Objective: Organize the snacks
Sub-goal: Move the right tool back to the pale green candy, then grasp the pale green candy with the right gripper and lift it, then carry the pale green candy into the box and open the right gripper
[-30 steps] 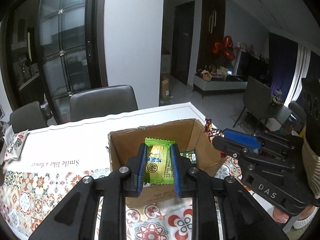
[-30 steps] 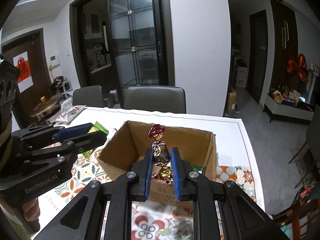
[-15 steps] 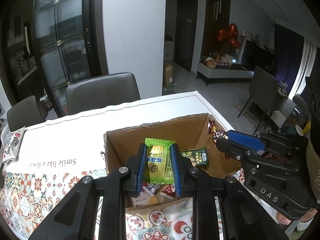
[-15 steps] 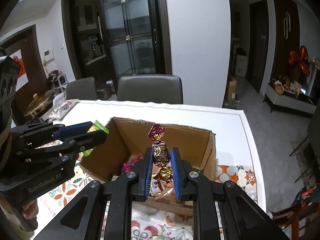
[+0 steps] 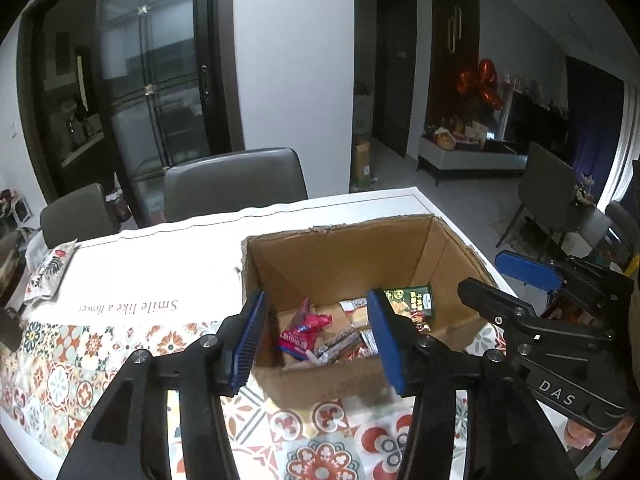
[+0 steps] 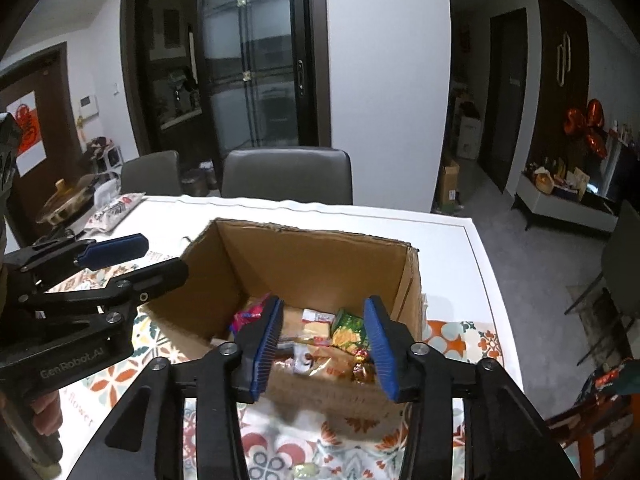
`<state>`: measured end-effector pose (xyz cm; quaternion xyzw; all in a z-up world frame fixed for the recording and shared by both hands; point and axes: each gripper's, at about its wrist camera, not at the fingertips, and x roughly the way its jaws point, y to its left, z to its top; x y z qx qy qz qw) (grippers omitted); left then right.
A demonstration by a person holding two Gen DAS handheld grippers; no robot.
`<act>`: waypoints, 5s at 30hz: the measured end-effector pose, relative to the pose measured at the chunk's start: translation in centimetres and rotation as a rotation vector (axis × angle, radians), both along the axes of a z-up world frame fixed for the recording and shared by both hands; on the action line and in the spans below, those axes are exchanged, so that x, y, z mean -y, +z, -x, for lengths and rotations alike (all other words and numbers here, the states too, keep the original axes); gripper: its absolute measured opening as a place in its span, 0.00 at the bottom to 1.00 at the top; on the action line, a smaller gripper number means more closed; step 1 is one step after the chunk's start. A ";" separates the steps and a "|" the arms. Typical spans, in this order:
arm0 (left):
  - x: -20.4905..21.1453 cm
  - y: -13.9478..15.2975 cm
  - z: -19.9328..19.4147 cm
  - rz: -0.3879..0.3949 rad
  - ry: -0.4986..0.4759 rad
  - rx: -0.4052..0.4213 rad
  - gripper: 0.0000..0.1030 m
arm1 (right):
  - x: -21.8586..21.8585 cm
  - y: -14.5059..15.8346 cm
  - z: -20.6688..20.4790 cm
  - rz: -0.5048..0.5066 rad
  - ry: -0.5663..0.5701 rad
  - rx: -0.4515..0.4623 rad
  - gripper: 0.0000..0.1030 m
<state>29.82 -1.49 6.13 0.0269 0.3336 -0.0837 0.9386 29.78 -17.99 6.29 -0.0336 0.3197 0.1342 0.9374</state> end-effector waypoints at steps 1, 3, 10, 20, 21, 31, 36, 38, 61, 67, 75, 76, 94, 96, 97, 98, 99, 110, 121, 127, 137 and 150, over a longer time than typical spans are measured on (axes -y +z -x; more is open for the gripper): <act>-0.1 0.0 0.5 0.004 0.000 0.007 0.51 | 0.0 0.0 0.4 -0.003 0.001 0.006 0.47; 0.0 -0.1 1.6 0.000 -0.002 0.017 0.53 | 0.1 -0.2 1.5 -0.014 0.012 0.009 0.47; 0.0 -1.2 4.8 -0.018 0.011 0.045 0.58 | 0.1 -1.6 3.9 -0.025 0.041 -0.003 0.47; -0.3 -3.9 6.5 -0.013 0.021 -0.022 0.58 | 0.0 -4.6 6.2 -0.011 0.055 -0.048 0.47; -0.3 -4.3 6.6 -0.014 0.025 -0.029 0.58 | 0.0 -5.1 6.3 -0.008 0.058 -0.059 0.47; 0.2 -8.3 7.6 -0.011 0.037 -0.126 0.58 | -0.1 -9.2 6.8 0.020 0.080 -0.175 0.47; 0.6 -10.2 7.7 -0.009 0.038 -0.180 0.58 | -0.3 -10.9 6.6 0.048 0.096 -0.224 0.47; 0.8 -10.8 7.6 -0.019 0.044 -0.193 0.58 | -0.3 -11.7 6.5 0.053 0.103 -0.248 0.47; 0.9 -16.0 5.0 -0.042 0.065 -0.325 0.58 | -1.4 -17.2 3.6 0.159 0.141 -0.374 0.47; 1.1 -16.2 4.6 -0.043 0.066 -0.328 0.58 | -1.5 -17.7 3.6 0.166 0.138 -0.361 0.47; 1.5 -16.1 4.7 -0.042 0.062 -0.324 0.58 | -0.9 -17.5 3.8 0.155 0.112 -0.338 0.27; 1.4 -16.1 4.8 -0.043 0.062 -0.321 0.58 | -0.8 -17.4 3.8 0.151 0.108 -0.337 0.26; 1.7 -10.3 7.9 -0.028 0.041 -0.187 0.58 | 0.3 -11.9 6.9 0.047 0.071 -0.231 0.26; 1.7 -9.4 8.1 -0.028 0.039 -0.168 0.58 | 0.2 -10.9 7.3 0.039 0.068 -0.211 0.26; 1.7 -9.0 8.2 -0.041 0.042 -0.163 0.58 | 0.3 -10.4 7.5 0.034 0.065 -0.202 0.26; 1.7 -8.5 8.3 -0.043 0.043 -0.152 0.58 | 0.3 -9.9 7.6 0.030 0.065 -0.191 0.26; 1.7 -8.2 8.3 -0.044 0.043 -0.145 0.58 | 0.2 -9.4 7.8 0.028 0.064 -0.180 0.26; 1.5 -3.5 8.5 -0.052 0.030 -0.056 0.62 | 0.0 -4.9 8.1 -0.008 0.049 -0.091 0.26; 0.9 0.9 5.3 -0.095 0.011 -0.033 0.66 | -0.3 -0.4 5.3 -0.029 0.040 -0.047 0.26; 0.6 2.8 2.9 -0.110 0.016 -0.018 0.68 | -0.9 1.6 2.9 -0.013 0.046 -0.051 0.27; -0.2 2.4 -1.8 -0.073 0.013 -0.100 0.68 | -1.3 2.6 -1.3 0.018 0.033 -0.116 0.27; -0.3 0.9 -3.7 -0.071 0.033 -0.160 0.68 | -1.0 0.3 -5.3 0.034 -0.003 -0.244 0.37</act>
